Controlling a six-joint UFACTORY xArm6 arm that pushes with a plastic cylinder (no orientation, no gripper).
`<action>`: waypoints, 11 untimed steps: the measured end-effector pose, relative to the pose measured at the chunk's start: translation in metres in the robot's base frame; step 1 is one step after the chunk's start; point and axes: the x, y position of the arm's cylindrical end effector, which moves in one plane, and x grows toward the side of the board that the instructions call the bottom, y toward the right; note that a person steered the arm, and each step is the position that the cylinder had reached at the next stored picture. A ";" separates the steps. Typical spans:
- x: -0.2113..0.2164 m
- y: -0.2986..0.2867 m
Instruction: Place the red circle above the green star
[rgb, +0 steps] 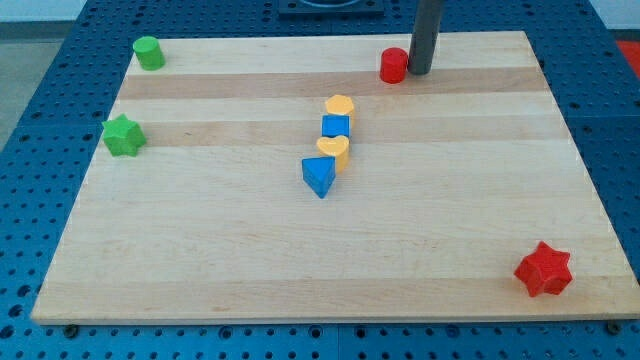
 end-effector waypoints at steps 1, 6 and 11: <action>-0.005 -0.004; 0.006 -0.153; 0.021 -0.289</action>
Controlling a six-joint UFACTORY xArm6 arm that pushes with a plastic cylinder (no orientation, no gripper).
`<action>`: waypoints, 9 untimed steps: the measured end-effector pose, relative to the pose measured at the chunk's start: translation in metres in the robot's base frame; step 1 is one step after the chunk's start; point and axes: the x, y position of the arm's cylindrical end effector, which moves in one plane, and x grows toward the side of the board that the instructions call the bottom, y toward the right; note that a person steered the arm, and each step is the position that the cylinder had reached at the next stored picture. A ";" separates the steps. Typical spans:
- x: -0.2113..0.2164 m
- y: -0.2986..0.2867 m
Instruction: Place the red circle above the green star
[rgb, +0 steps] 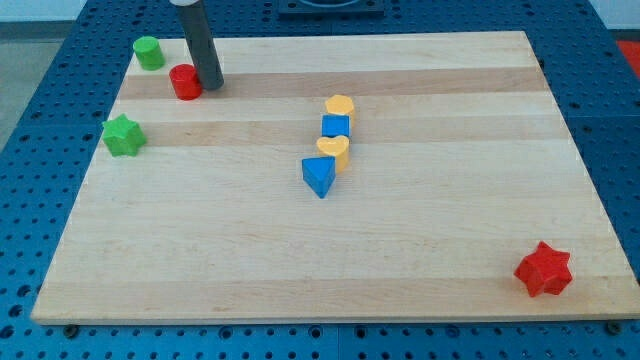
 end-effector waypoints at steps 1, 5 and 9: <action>-0.006 0.008; -0.021 -0.054; -0.013 -0.106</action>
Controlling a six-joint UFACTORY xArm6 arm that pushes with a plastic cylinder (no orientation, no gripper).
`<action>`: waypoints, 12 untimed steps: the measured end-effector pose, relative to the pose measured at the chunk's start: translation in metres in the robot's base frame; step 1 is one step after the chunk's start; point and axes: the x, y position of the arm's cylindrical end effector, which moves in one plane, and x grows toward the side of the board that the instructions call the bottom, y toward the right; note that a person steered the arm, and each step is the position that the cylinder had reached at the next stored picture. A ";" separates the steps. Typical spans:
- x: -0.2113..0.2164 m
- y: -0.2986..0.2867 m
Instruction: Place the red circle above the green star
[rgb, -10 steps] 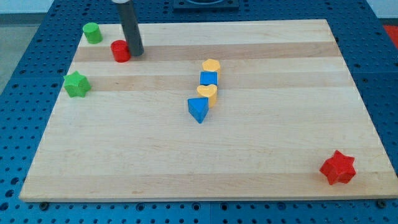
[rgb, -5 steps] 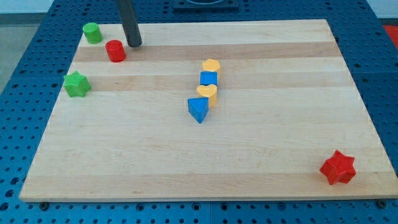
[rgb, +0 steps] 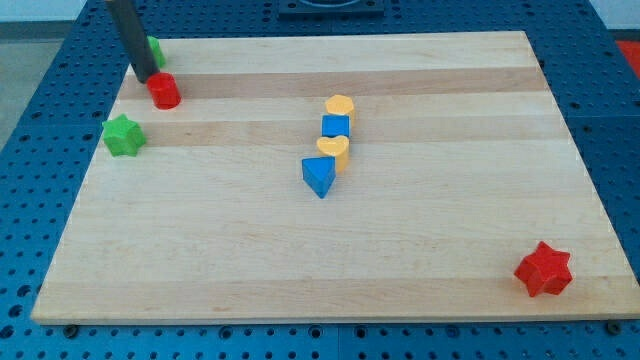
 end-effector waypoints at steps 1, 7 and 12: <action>0.016 -0.020; 0.004 0.091; 0.030 0.029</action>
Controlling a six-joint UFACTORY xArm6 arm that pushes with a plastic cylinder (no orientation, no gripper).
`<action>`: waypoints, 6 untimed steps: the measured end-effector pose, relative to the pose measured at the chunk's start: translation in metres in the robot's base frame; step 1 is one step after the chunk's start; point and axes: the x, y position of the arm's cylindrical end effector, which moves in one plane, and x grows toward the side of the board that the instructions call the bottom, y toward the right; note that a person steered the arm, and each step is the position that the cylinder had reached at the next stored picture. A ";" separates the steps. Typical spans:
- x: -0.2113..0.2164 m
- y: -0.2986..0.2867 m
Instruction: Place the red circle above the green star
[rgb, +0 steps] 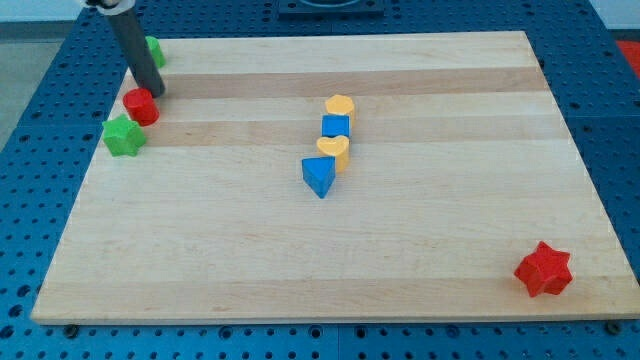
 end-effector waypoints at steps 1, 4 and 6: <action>0.004 0.002; 0.022 -0.009; 0.008 0.064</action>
